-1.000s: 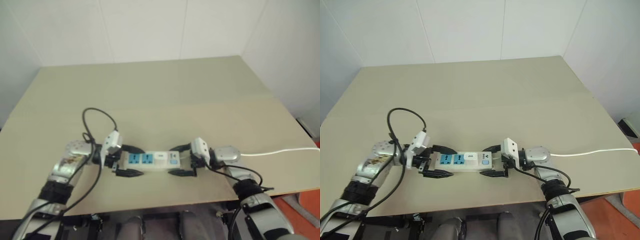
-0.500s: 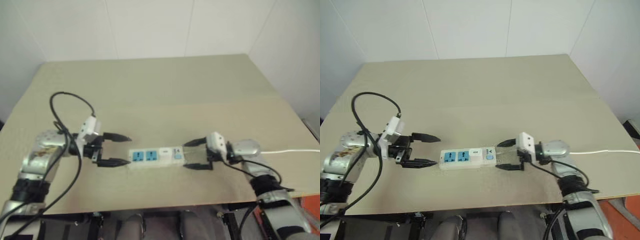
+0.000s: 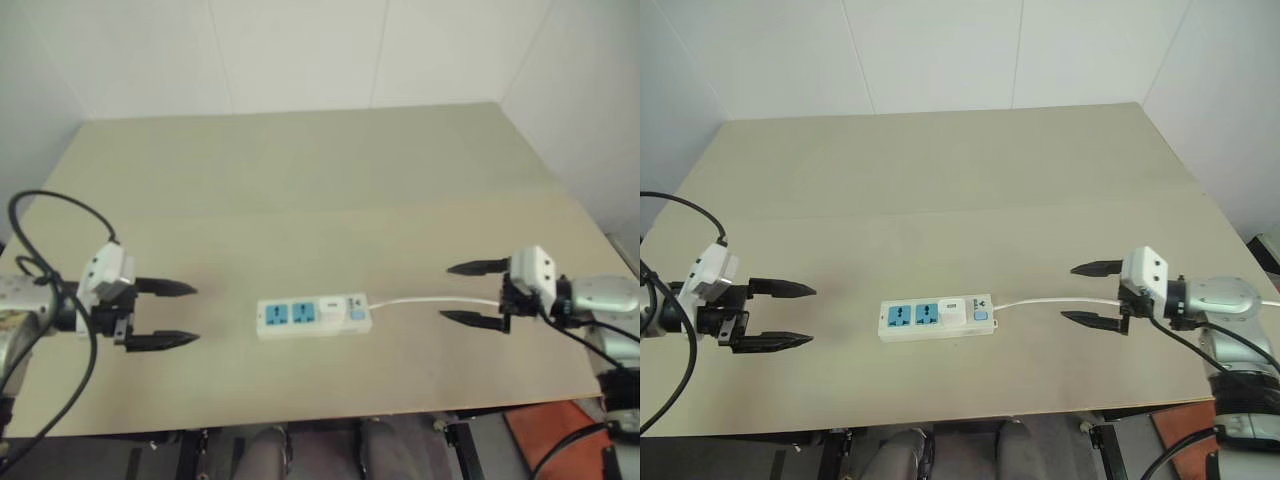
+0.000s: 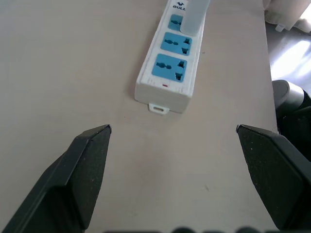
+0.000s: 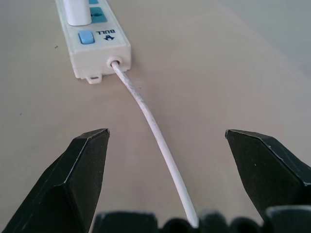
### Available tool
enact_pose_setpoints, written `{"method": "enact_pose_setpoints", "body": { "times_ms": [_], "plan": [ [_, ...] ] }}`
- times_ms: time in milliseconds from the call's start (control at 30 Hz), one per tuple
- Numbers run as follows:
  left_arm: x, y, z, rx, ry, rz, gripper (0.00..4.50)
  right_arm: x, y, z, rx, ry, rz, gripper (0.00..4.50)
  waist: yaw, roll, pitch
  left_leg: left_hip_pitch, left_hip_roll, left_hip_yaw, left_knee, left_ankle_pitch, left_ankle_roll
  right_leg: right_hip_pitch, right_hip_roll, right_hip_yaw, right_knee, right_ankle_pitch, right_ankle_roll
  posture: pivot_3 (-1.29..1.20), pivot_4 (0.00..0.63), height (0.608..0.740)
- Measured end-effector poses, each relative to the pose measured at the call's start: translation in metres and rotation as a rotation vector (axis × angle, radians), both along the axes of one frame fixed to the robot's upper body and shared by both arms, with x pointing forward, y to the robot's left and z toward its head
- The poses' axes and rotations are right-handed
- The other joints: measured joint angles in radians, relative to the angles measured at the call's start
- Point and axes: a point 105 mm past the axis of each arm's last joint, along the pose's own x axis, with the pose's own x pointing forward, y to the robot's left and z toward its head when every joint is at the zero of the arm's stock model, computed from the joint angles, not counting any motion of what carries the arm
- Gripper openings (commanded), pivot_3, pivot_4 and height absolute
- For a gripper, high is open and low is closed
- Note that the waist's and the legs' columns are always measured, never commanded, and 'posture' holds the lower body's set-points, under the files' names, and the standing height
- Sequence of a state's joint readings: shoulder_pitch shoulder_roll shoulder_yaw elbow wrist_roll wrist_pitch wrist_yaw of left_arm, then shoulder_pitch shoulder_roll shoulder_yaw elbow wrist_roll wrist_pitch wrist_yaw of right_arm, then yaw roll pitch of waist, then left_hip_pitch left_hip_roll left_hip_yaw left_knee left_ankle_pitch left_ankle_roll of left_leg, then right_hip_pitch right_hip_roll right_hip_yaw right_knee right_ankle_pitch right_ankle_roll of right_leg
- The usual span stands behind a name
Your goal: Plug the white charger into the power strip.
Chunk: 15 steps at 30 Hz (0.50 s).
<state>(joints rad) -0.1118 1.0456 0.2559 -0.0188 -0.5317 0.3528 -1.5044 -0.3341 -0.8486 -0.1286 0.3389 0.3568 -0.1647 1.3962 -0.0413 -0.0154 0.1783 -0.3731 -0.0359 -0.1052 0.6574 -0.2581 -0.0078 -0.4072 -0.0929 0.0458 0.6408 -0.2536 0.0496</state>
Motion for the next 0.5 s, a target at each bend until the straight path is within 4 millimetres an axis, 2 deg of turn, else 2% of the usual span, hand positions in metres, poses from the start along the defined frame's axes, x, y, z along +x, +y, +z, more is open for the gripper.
{"method": "enact_pose_setpoints", "body": {
  "times_ms": [200,500],
  "plan": [
    [-0.003,0.000,0.000,0.006,0.008,-0.007,4.50,-0.010,-0.017,0.003,-0.018,-0.002,-0.064,4.47,0.001,0.000,0.000,0.000,0.000,0.000,0.000,0.000,0.000,0.001,0.000,0.000,0.001,0.000,0.000,0.00,0.150,0.740],
    [-0.003,-0.006,-0.002,0.014,0.010,-0.032,4.50,-0.017,-0.017,0.004,-0.036,-0.019,-0.097,4.47,0.000,0.000,0.000,0.001,0.000,0.001,0.001,0.000,0.000,0.001,0.000,0.000,0.001,0.000,0.000,0.00,0.150,0.740]
  ]
}}
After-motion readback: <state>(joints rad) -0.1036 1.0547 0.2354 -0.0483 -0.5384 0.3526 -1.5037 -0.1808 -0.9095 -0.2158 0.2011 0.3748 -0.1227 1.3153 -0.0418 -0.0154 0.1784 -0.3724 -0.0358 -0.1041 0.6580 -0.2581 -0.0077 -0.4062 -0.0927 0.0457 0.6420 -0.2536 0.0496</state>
